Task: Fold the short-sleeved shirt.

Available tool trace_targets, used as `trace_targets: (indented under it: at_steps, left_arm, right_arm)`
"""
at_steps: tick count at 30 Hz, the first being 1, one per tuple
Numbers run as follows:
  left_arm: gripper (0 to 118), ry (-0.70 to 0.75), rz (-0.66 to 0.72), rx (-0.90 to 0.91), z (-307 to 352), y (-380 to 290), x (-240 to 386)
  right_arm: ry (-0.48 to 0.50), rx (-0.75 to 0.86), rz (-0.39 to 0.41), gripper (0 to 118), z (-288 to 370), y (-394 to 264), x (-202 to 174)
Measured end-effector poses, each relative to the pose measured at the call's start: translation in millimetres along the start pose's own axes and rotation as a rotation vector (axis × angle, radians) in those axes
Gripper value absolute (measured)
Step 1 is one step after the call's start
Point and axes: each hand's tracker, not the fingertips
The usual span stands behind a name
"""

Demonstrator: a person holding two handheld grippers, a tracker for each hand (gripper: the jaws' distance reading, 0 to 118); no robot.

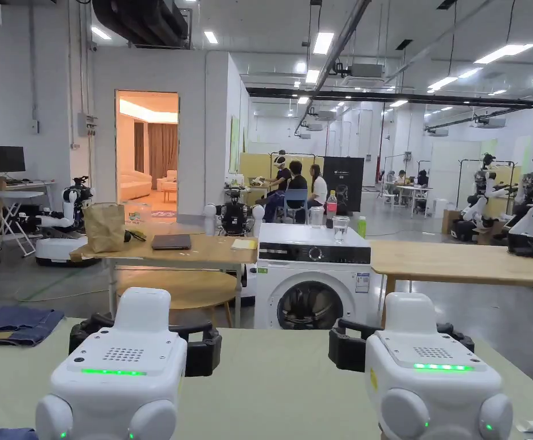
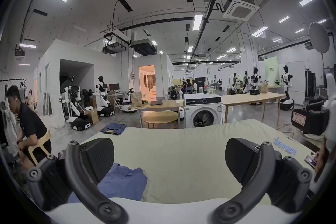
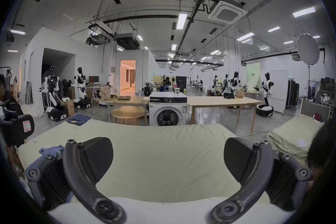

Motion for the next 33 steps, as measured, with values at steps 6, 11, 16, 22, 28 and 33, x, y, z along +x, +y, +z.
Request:
trace_targets:
  at_steps: [6, 11, 16, 22, 28, 33]
  left_arm:
    - [118, -0.015, -0.007, 0.0, 0.1, -2.0, 4.9]
    - [118, -0.025, -0.018, 0.003, 0.3, -0.9, 9.8]
    - [118, -0.01, -0.037, 0.001, -0.1, -3.8, 11.9]
    - [118, -0.021, -0.007, -0.012, -3.0, -11.1, 7.7]
    - [118, -0.001, -0.019, -0.012, -1.2, -14.8, 5.4]
    - [118, 0.011, -0.001, -0.002, -1.2, -15.1, 0.9]
  right_arm:
    - [0.029, -0.005, -0.019, 118, 2.6, -0.3, 1.5]
    - [0.006, -0.009, -0.021, 118, 0.3, -3.0, 0.4]
    - [-0.018, 0.012, 0.016, 118, 0.0, -6.4, -3.2]
    - [-0.031, 0.014, 0.029, 118, -0.5, -9.6, -8.1]
    - [-0.07, 0.012, 0.039, 118, -4.7, -14.2, -14.9]
    - [-0.044, 0.019, 0.052, 118, -3.5, -15.5, -16.0]
